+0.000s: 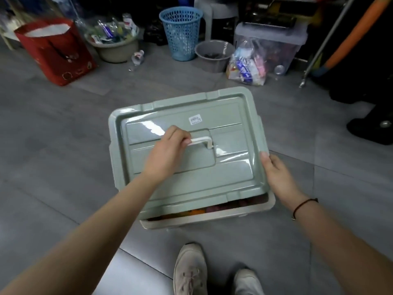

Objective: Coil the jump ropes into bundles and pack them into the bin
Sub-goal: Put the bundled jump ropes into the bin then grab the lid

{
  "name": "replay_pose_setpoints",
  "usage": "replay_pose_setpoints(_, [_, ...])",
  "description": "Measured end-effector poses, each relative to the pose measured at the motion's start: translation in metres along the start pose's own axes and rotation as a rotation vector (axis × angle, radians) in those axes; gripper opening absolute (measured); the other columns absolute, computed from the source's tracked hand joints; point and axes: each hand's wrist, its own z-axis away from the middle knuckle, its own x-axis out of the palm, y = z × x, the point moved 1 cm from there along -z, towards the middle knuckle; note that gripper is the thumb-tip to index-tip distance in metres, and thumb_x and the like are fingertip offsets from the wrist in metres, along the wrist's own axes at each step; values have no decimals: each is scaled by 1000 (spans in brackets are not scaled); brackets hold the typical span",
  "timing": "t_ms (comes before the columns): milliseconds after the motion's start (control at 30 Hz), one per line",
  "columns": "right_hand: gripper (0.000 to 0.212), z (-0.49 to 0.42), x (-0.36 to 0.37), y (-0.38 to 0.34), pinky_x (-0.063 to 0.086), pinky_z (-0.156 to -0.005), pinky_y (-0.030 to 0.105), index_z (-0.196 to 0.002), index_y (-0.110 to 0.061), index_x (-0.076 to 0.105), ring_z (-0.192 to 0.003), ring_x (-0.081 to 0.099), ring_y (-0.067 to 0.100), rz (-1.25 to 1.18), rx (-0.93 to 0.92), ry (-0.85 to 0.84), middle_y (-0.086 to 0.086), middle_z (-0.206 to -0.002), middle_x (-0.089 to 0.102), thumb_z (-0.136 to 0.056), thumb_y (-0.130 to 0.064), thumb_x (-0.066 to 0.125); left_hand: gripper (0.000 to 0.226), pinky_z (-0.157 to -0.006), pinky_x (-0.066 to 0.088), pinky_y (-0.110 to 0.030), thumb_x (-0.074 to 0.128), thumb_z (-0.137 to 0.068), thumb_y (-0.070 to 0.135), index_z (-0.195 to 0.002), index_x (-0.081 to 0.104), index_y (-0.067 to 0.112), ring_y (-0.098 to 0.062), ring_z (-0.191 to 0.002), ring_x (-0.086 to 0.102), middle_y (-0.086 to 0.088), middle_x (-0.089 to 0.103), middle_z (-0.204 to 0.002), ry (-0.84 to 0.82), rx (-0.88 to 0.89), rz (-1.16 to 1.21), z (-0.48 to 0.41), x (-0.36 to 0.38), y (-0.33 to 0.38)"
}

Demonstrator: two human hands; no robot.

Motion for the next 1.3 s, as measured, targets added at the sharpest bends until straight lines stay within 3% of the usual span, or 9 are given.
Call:
replay_pose_setpoints(167, [53,1,7,2,39,-65,24,-99,2,54,-78,51,16,39,-48,162,6,-85,55,-97,-48,36,18,-76,46,-29,54,-94,25,-101,66,13,-10,-87,55,-1,58,-102,-54,-37,-31,18,-1,-16])
replay_pose_setpoints(300, [51,3,0,20,39,-66,32,-95,-1,57,-83,55,27,57,77,183,21,-84,57,-96,-48,38,36,-98,37,-41,60,-90,35,-123,56,23,-31,-117,48,-8,51,-127,182,-581,-133,73,-7,-48])
replay_pose_setpoints(367, [52,4,-5,24,41,-70,39,-95,1,55,-84,53,34,134,138,162,26,-91,56,-98,-47,34,62,-106,34,-50,63,-85,45,-139,39,27,-35,-126,41,-12,41,-140,56,-955,38,104,-3,-68])
replay_pose_setpoints(467, [60,-1,-6,37,38,-75,36,-103,-3,57,-90,51,30,419,172,181,19,-101,59,-97,-53,24,67,-102,42,-50,62,-78,56,-138,37,39,-25,-115,55,-1,52,-135,-17,-1068,516,130,8,-75])
replay_pose_setpoints(667, [53,-4,-2,46,33,-102,53,-143,-20,34,-129,30,38,700,156,170,18,-141,35,-97,-46,34,60,-106,36,-49,46,-92,52,-145,25,35,-33,-125,46,-8,43,-144,30,-1045,337,123,18,-72])
replay_pose_setpoints(800, [60,-14,8,32,23,-115,49,-147,-12,25,-141,22,33,855,-265,176,13,-154,24,-98,-45,29,64,-116,17,-47,38,-96,47,-151,17,22,-29,-144,17,-8,16,-158,150,-714,-121,98,7,-62])
replay_pose_setpoints(900, [65,-22,28,29,8,-119,44,-151,-14,11,-147,5,24,1100,-497,78,3,-159,8,-97,-49,21,71,-118,6,-44,21,-93,55,-152,8,18,-21,-147,2,-2,2,-160,-74,-438,-410,89,22,-58])
replay_pose_setpoints(1033, [79,-32,40,44,0,-119,38,-152,-18,1,-146,-9,14,1185,-358,-60,-2,-160,3,-84,-60,-5,79,-119,0,-47,-1,-85,63,-152,0,21,-15,-146,-11,2,-6,-160,-360,-459,-531,92,39,-67])
replay_pose_setpoints(1300, [81,-45,77,-10,8,-119,45,-148,-11,24,-147,9,28,1126,-519,19,8,-159,13,-84,-58,8,73,-119,2,-44,15,-90,60,-151,11,21,-22,-147,-1,-4,2,-160,-251,-351,-476,25,50,-43])
